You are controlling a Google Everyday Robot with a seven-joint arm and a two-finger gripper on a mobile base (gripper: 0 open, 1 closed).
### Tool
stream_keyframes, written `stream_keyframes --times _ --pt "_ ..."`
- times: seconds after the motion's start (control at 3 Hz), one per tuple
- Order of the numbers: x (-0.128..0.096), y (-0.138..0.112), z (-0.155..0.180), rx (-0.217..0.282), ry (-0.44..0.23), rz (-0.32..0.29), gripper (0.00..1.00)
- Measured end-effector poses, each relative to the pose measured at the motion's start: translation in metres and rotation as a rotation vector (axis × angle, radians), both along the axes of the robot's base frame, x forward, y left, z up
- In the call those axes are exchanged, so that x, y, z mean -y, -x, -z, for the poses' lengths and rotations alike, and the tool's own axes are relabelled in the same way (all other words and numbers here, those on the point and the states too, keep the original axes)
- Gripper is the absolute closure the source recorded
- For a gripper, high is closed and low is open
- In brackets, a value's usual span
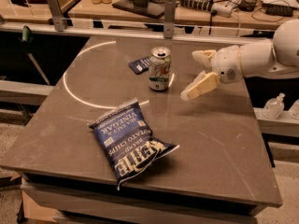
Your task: Knock 7up can over
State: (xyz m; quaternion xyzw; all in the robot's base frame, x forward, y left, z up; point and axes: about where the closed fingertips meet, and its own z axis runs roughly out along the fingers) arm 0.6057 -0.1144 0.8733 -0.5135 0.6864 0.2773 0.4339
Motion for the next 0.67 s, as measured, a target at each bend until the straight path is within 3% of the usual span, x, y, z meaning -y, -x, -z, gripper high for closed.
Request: stream_keyframes --times 0.33,0.67 --pt "-0.019 -0.028 0.014 -0.006 -0.083 -0.012 0.0" --pt "-0.049 -0.046 0.015 0.007 -0.179 -0.038 0.15"
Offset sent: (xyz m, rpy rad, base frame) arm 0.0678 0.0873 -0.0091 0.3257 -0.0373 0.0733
